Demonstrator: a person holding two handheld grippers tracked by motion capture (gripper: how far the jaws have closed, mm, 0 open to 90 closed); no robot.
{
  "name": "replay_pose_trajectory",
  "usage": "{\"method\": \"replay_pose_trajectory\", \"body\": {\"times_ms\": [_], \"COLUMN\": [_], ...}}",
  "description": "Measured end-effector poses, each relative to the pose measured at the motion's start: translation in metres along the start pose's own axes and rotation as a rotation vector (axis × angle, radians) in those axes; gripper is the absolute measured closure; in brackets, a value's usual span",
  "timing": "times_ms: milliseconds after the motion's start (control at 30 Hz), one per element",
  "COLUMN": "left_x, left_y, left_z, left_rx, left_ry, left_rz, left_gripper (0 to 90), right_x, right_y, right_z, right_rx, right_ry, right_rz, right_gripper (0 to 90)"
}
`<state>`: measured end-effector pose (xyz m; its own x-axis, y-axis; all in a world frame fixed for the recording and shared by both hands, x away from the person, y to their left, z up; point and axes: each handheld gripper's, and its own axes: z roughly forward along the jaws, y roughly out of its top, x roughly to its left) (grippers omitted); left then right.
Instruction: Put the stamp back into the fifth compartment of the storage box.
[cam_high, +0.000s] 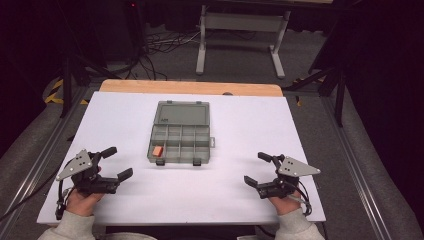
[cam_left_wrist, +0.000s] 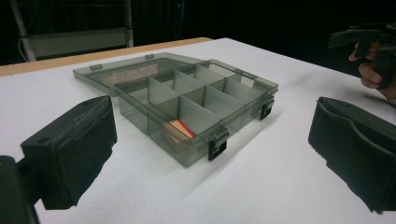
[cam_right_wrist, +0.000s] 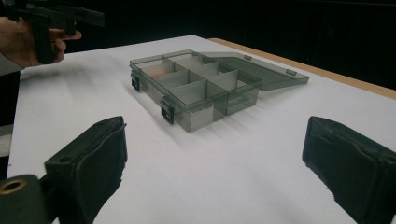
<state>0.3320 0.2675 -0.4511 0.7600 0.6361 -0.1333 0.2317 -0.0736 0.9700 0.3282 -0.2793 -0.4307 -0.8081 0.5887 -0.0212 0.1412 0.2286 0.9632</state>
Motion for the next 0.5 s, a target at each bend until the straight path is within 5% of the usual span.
{"method": "replay_pose_trajectory", "body": {"times_ms": [167, 500], "left_x": [0.003, 0.005], "left_y": [-0.014, -0.016], "left_z": [0.002, -0.002], "left_rx": [0.028, -0.016], "left_ry": [0.003, 0.037], "left_rz": [-0.007, -0.044], "left_gripper": [2.0, 1.9], "right_x": [-0.001, -0.001], "right_y": [0.0, -0.001], "right_z": [0.0, 0.0], "right_rx": [0.0, 0.001], "right_ry": [0.004, 0.003], "right_rz": [0.005, 0.011], "right_gripper": [6.6, 6.6]}}
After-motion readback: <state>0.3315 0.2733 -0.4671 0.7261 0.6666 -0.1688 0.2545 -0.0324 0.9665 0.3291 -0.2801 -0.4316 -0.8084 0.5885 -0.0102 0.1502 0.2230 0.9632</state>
